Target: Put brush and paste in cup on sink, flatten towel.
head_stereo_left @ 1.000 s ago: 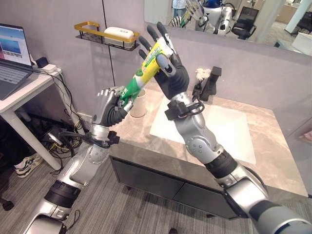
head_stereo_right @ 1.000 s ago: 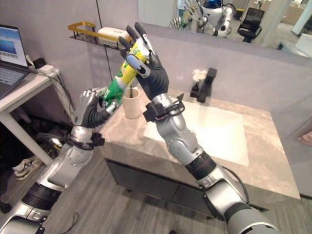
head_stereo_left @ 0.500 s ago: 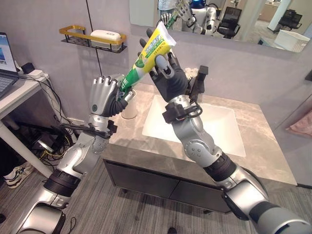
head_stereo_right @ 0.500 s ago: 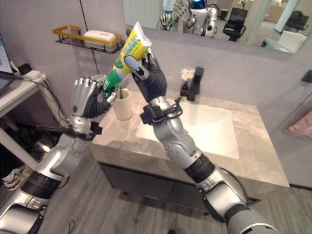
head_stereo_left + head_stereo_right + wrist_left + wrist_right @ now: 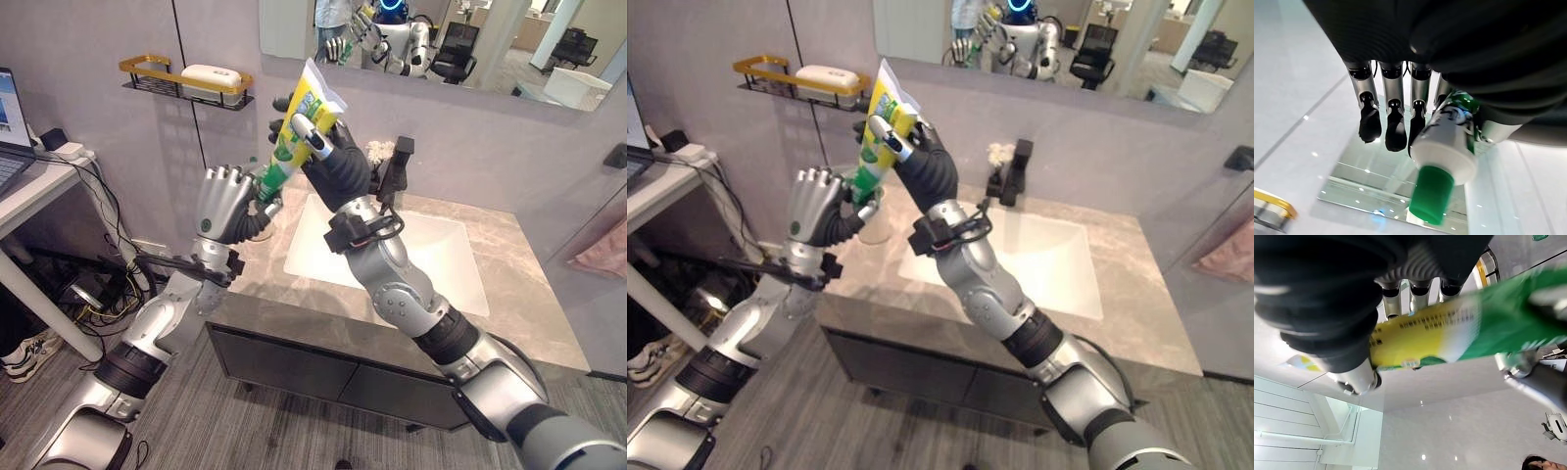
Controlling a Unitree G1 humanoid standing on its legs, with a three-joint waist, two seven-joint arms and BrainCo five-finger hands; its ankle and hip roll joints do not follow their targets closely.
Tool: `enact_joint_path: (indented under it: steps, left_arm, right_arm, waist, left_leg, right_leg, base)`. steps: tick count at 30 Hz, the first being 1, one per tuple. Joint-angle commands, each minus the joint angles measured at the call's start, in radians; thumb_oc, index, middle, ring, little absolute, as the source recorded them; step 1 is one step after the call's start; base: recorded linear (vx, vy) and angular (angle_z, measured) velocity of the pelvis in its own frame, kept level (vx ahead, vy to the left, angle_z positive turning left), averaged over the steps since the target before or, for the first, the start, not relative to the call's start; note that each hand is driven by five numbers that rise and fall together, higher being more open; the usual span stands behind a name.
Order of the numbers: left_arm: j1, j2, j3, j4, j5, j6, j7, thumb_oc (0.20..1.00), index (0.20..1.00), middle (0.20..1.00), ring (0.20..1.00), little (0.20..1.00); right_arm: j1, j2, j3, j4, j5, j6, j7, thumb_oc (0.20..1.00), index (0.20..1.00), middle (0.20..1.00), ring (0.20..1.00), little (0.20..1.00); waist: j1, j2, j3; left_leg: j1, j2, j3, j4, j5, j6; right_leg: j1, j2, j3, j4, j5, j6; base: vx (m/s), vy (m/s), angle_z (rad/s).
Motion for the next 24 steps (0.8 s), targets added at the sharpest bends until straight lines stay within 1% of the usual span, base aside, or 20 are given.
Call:
enact_joint_path:
  steps: [1, 3, 4, 5, 6, 7, 9, 11, 13, 15, 16, 18, 19, 20, 21, 22, 24]
  left_arm:
    - [-0.108, 0.024, -0.029, 0.043, -0.022, -0.011, 0.018, 0.200, 0.200, 0.200, 0.200, 0.200]
    - [-0.099, 0.016, -0.026, 0.047, -0.045, -0.018, 0.017, 0.216, 0.216, 0.216, 0.216, 0.216]
    - [-0.088, 0.014, -0.017, 0.037, -0.068, -0.027, 0.009, 0.426, 0.426, 0.426, 0.426, 0.426]
    - [-0.073, 0.011, -0.010, 0.029, -0.086, -0.033, 0.003, 0.558, 0.558, 0.558, 0.558, 0.558]
    - [-0.050, -0.006, 0.009, 0.000, -0.151, -0.057, 0.003, 1.000, 1.000, 1.000, 1.000, 1.000]
    - [-0.050, -0.006, 0.009, 0.000, -0.151, -0.057, 0.003, 1.000, 1.000, 1.000, 1.000, 1.000]
    - [0.019, -0.038, 0.043, -0.069, -0.228, -0.089, 0.004, 1.000, 1.000, 1.000, 1.000, 1.000]
    - [0.051, -0.046, 0.052, -0.086, -0.244, -0.092, 0.001, 1.000, 1.000, 1.000, 1.000, 1.000]
    - [0.122, -0.045, 0.069, -0.131, -0.296, -0.110, -0.023, 1.000, 1.000, 1.000, 1.000, 1.000]
    - [0.162, -0.047, 0.082, -0.153, -0.343, -0.124, -0.038, 1.000, 1.000, 1.000, 1.000, 1.000]
    - [0.164, -0.045, 0.084, -0.156, -0.345, -0.124, -0.040, 1.000, 1.000, 1.000, 1.000, 1.000]
    - [0.219, -0.051, 0.094, -0.171, -0.398, -0.139, -0.059, 1.000, 1.000, 1.000, 1.000, 1.000]
    - [0.235, -0.045, 0.102, -0.183, -0.412, -0.145, -0.067, 1.000, 1.000, 1.000, 1.000, 1.000]
    - [0.284, -0.045, 0.110, -0.187, -0.451, -0.155, -0.080, 1.000, 1.000, 1.000, 1.000, 1.000]
    - [0.289, -0.041, 0.114, -0.192, -0.454, -0.154, -0.083, 1.000, 1.000, 1.000, 1.000, 1.000]
    - [0.315, -0.039, 0.118, -0.191, -0.481, -0.162, -0.096, 1.000, 1.000, 1.000, 1.000, 1.000]
    - [0.397, -0.010, 0.134, -0.214, -0.575, -0.200, -0.144, 1.000, 1.000, 1.000, 1.000, 1.000]
  right_arm:
    - [-0.097, 0.083, 0.010, -0.046, -0.031, -0.037, 0.038, 0.200, 0.200, 0.200, 0.200, 0.200]
    - [-0.101, 0.081, 0.005, -0.047, -0.052, -0.043, 0.029, 0.200, 0.200, 0.200, 0.200, 0.200]
    - [-0.102, 0.076, -0.005, -0.048, -0.072, -0.045, 0.020, 0.200, 0.200, 0.200, 0.200, 0.200]
    - [-0.098, 0.075, -0.012, -0.049, -0.087, -0.046, 0.013, 0.200, 0.200, 0.200, 0.200, 0.200]
    - [-0.107, 0.061, -0.015, -0.055, -0.133, -0.037, -0.003, 0.200, 0.200, 0.200, 0.200, 0.200]
    - [-0.106, 0.061, -0.014, -0.055, -0.133, -0.037, -0.003, 0.200, 0.200, 0.200, 0.200, 0.200]
    - [-0.142, 0.044, -0.031, -0.037, -0.172, -0.040, -0.031, 0.200, 0.200, 0.200, 0.200, 0.200]
    - [-0.163, 0.038, -0.036, -0.032, -0.189, -0.043, -0.043, 0.200, 0.200, 0.200, 0.200, 0.200]
    - [-0.211, 0.029, -0.068, -0.009, -0.227, -0.055, -0.078, 0.200, 0.200, 0.200, 0.200, 0.200]
    - [-0.234, 0.034, -0.089, 0.016, -0.252, -0.061, -0.104, 0.200, 0.200, 0.200, 0.200, 0.200]
    - [-0.235, 0.035, -0.088, 0.018, -0.252, -0.061, -0.105, 0.200, 0.200, 0.200, 0.200, 0.200]
    - [-0.266, 0.036, -0.124, 0.041, -0.285, -0.074, -0.144, 0.200, 0.200, 0.200, 0.200, 0.200]
    - [-0.275, 0.043, -0.132, 0.052, -0.294, -0.078, -0.153, 0.200, 0.200, 0.200, 0.200, 0.200]
    - [-0.298, 0.046, -0.157, 0.069, -0.317, -0.086, -0.181, 0.200, 0.200, 0.200, 0.200, 0.200]
    - [-0.299, 0.050, -0.157, 0.070, -0.320, -0.086, -0.184, 0.200, 0.200, 0.200, 0.200, 0.200]
    - [-0.321, 0.045, -0.171, 0.078, -0.347, -0.087, -0.204, 0.200, 0.200, 0.200, 0.200, 0.200]
    - [-0.376, 0.044, -0.213, 0.108, -0.420, -0.093, -0.256, 0.200, 0.200, 0.200, 0.200, 0.200]
  waist:
    - [0.008, -0.024, -0.024]
    - [0.009, -0.023, -0.023]
    - [0.010, -0.023, -0.022]
    - [0.011, -0.023, -0.021]
    - [0.014, -0.024, -0.016]
    - [0.014, -0.024, -0.017]
    - [0.023, -0.030, -0.010]
    - [0.026, -0.031, -0.009]
    - [0.041, -0.032, -0.002]
    - [0.052, -0.033, 0.001]
    - [0.050, -0.033, 0.000]
    - [0.065, -0.031, 0.007]
    - [0.066, -0.032, 0.006]
    - [0.083, -0.028, 0.011]
    - [0.080, -0.030, 0.009]
    - [0.087, -0.028, 0.011]
    - [0.109, -0.024, 0.016]
  left_leg:
    - [-0.016, 0.030, 0.026, 0.006, -0.005, 0.014]
    - [-0.017, 0.030, 0.025, 0.006, -0.004, 0.014]
    - [-0.017, 0.029, 0.025, 0.006, -0.003, 0.015]
    - [-0.017, 0.029, 0.024, 0.006, -0.003, 0.015]
    - [-0.021, 0.029, 0.019, 0.006, -0.002, 0.016]
    - [-0.021, 0.029, 0.019, 0.006, -0.002, 0.016]
    - [-0.026, 0.027, 0.016, 0.006, 0.000, 0.017]
    - [-0.029, 0.026, 0.015, 0.006, 0.001, 0.018]
    - [-0.038, 0.022, 0.008, 0.006, 0.002, 0.021]
    - [-0.047, 0.020, 0.001, 0.006, 0.005, 0.022]
    - [-0.048, 0.020, 0.001, 0.006, 0.005, 0.022]
    - [-0.059, 0.019, -0.010, 0.006, 0.009, 0.024]
    - [-0.063, 0.017, -0.014, 0.006, 0.010, 0.024]
    - [-0.072, 0.013, -0.023, 0.006, 0.012, 0.026]
    - [-0.073, 0.012, -0.024, 0.006, 0.013, 0.026]
    - [-0.077, 0.010, -0.027, 0.006, 0.014, 0.027]
    - [-0.094, 0.002, -0.043, 0.006, 0.018, 0.029]
  right_leg:
    - [0.038, -0.127, 0.020, 0.020, 0.029, 0.089]
    - [0.038, -0.127, 0.019, 0.019, 0.029, 0.089]
    - [0.039, -0.127, 0.018, 0.019, 0.029, 0.089]
    - [0.039, -0.128, 0.017, 0.019, 0.029, 0.089]
    - [0.040, -0.127, 0.015, 0.019, 0.029, 0.088]
    - [0.040, -0.127, 0.015, 0.019, 0.029, 0.088]
    - [0.038, -0.129, 0.015, 0.016, 0.032, 0.087]
    - [0.038, -0.129, 0.013, 0.014, 0.034, 0.087]
    - [0.036, -0.132, 0.010, 0.012, 0.035, 0.087]
    - [0.035, -0.135, 0.003, 0.011, 0.036, 0.088]
    - [0.035, -0.135, 0.002, 0.011, 0.036, 0.088]
    - [0.033, -0.139, -0.004, 0.011, 0.038, 0.089]
    - [0.032, -0.140, -0.006, 0.010, 0.038, 0.089]
    - [0.031, -0.142, -0.010, 0.009, 0.039, 0.089]
    - [0.030, -0.142, -0.011, 0.009, 0.039, 0.089]
    - [0.029, -0.143, -0.015, 0.008, 0.040, 0.089]
    - [0.026, -0.149, -0.026, 0.006, 0.042, 0.092]
  base:
    - [-0.01, -0.002, -0.04]
    - [0.00, 0.000, 0.00]
    - [0.00, 0.000, 0.00]
    - [0.00, 0.000, 0.00]
    - [0.00, 0.000, 0.00]
    - [0.00, -0.008, 0.03]
    - [0.00, -0.007, 0.06]
    - [0.00, -0.003, 0.04]
    - [0.00, 0.000, 0.00]
    - [0.00, -0.004, 0.02]
    - [0.00, -0.005, 0.05]
    - [-0.01, -0.005, 0.09]
    - [-0.02, 0.003, 0.09]
    - [0.00, 0.007, 0.14]
    - [0.00, 0.009, 0.20]
    - [0.00, 0.008, 0.21]
    - [-0.01, 0.012, 0.24]
